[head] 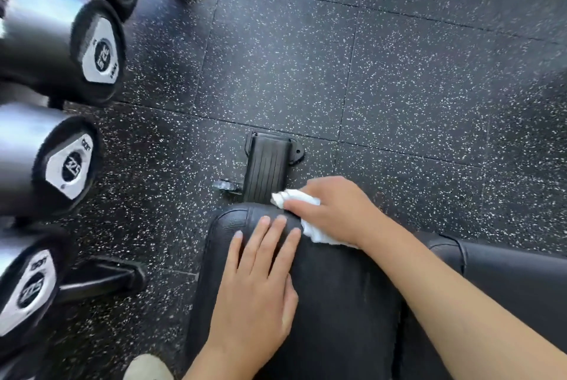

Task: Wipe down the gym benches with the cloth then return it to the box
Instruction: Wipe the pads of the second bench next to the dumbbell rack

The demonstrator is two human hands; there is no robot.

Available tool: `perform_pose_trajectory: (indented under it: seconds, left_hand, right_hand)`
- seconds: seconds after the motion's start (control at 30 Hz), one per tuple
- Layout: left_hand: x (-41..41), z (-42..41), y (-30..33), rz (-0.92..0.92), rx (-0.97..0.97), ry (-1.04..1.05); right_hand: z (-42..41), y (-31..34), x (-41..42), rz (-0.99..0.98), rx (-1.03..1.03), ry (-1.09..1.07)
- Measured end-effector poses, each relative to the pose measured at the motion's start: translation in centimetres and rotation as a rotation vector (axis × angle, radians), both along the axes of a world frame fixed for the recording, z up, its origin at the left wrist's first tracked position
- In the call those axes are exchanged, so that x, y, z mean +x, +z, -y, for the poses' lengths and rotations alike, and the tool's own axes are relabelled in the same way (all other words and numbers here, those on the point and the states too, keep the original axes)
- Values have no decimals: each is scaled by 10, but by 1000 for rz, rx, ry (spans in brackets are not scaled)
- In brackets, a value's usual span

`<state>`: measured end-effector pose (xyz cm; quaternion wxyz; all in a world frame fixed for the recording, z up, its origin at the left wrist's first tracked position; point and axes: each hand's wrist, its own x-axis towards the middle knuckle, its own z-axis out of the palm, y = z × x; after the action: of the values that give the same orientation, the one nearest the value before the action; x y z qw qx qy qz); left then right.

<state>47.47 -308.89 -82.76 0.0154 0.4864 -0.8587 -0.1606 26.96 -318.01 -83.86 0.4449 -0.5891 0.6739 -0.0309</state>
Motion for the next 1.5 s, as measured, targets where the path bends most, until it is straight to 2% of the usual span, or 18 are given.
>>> perform_pose_trajectory:
  seconds: [0.1, 0.23, 0.33, 0.5, 0.6, 0.7, 0.87, 0.93, 1.03, 1.1, 1.23, 1.33, 1.4, 1.5]
  left_hand:
    - [30, -46, -8, 12, -64, 24]
    - [37, -81, -16, 44, -94, 87]
    - [37, -80, -18, 45, -82, 68]
    - [38, -81, -19, 21, -31, 34]
    - [39, -80, -18, 28, -8, 14]
    - [38, -81, -17, 14, 13, 24]
    - [40, -78, -17, 24, 101, -2]
    - [39, -78, -18, 32, 198, -36]
    - [38, -77, -20, -17, 232, 17]
    - [38, -76, -19, -32, 213, -10]
    - [43, -79, -19, 19, 125, 26]
    - [44, -81, -19, -5, 100, 32]
    - [44, -80, -17, 0, 101, 23]
    - [45, -80, -14, -2, 57, 52]
  right_hand:
    - [40, -6, 62, 39, 11, 114]
    - [53, 0, 122, -52, -190, 331]
    - [35, 2, 113, -84, -372, 290]
    - [25, -3, 54, -144, -93, 77]
    - [24, -5, 76, -223, -205, 70]
    - [32, -3, 120, -267, -361, 241]
    - [27, 7, 195, -493, -463, 882]
    - [-5, 8, 224, -423, -408, 1142]
    - [-52, 2, 258, -284, -146, 1422]
    - [-40, -3, 259, -316, -109, 1417]
    - [36, -4, 229, -570, -165, 1220]
    - [56, 2, 223, -655, -181, 1118]
    - [31, -3, 236, -686, -208, 1205]
    - [-42, -14, 265, -511, -103, 1378]
